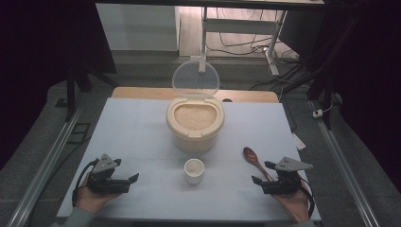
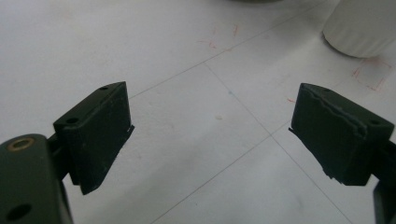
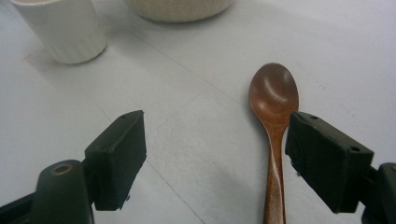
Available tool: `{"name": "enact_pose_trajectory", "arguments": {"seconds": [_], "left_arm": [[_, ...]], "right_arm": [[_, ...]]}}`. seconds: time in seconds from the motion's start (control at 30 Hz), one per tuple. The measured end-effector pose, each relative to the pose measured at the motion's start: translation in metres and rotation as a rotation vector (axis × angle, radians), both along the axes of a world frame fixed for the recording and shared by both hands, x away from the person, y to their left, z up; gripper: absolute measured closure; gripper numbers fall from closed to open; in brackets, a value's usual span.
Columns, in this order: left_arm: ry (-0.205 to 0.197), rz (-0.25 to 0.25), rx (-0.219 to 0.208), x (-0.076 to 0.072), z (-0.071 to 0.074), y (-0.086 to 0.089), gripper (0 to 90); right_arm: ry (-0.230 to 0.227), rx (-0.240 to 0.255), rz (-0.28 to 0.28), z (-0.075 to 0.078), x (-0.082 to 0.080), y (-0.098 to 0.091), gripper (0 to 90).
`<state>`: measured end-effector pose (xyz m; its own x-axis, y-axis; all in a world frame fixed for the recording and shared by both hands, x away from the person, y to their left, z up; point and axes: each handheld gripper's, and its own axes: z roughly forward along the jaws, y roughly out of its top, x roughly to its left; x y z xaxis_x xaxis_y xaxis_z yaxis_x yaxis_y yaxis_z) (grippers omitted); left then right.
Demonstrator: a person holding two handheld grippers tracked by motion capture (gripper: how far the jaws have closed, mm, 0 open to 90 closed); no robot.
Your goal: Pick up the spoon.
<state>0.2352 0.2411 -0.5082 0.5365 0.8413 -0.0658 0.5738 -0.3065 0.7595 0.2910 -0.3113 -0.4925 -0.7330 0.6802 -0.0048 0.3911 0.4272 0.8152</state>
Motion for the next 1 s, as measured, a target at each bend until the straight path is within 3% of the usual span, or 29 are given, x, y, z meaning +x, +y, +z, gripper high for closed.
{"name": "enact_pose_trajectory", "arguments": {"seconds": [0.7, 1.0], "left_arm": [[0.0, -0.014, 0.011, -0.002, -0.002, -0.003, 12.6], [-0.002, -0.017, 0.018, -0.001, -0.002, -0.005, 12.6]], "right_arm": [[0.003, -0.011, -0.025, 0.003, 0.0, 0.003, 21.5], [0.024, -0.046, -0.031, 0.017, 0.0, 0.008, 21.9]]}}
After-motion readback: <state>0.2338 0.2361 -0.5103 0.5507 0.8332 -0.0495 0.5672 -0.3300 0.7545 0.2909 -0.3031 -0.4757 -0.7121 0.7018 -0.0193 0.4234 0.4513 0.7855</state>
